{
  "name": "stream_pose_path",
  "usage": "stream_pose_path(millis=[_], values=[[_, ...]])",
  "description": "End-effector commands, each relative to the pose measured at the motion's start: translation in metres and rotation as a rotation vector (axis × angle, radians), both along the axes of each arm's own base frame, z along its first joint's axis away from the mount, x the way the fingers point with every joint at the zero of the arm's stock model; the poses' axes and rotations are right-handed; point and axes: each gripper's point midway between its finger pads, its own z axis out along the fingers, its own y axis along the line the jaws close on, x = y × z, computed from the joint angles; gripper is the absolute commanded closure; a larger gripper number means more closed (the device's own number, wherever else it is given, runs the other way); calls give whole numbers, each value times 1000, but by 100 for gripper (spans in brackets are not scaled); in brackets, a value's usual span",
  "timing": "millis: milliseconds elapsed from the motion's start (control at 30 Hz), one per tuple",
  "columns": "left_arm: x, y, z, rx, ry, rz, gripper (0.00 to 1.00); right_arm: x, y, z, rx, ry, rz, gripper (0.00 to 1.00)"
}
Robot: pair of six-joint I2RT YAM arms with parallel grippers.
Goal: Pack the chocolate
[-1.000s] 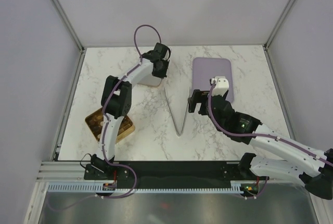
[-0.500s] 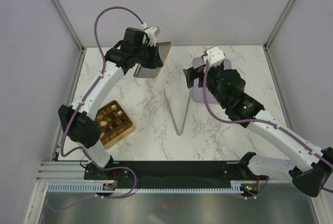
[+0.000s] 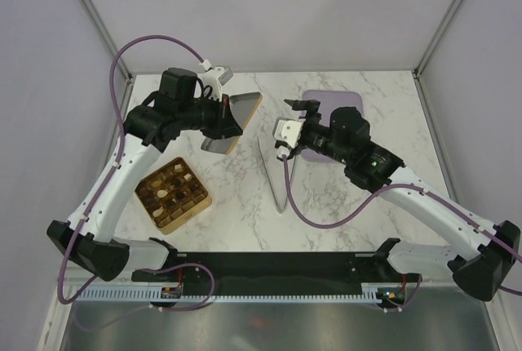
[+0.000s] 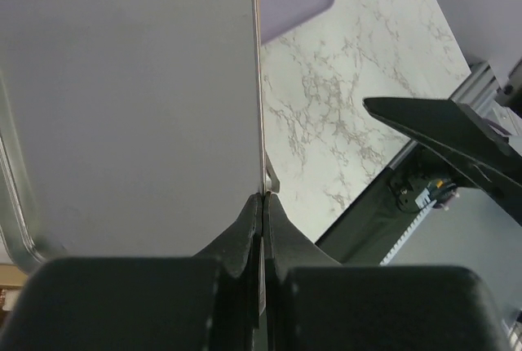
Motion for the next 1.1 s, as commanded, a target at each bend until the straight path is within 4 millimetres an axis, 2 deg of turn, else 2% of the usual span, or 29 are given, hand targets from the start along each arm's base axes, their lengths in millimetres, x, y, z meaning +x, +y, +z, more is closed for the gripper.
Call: stream_pose_path(millis=[0, 33, 233, 400, 667, 967, 1067], values=[[-20, -1, 8, -33, -13, -69, 98, -7, 23, 6, -110, -151, 133, 8], [-24, -1, 12, -45, -18, -82, 98, -9, 31, 3, -157, -189, 157, 9], [-32, -1, 12, -51, -15, -104, 98, -5, 47, -6, -279, -277, 130, 9], [-34, -1, 1, -38, 21, -109, 98, -4, 57, -4, -340, -363, 110, 10], [-38, 0, -10, -25, 47, -122, 98, 2, 76, -26, -446, -411, 159, 12], [-44, 2, -20, 0, 84, -139, 98, 10, 93, -52, -519, -405, 208, 20], [-44, 3, -18, 9, 91, -140, 98, 14, 96, -60, -543, -404, 212, 27]])
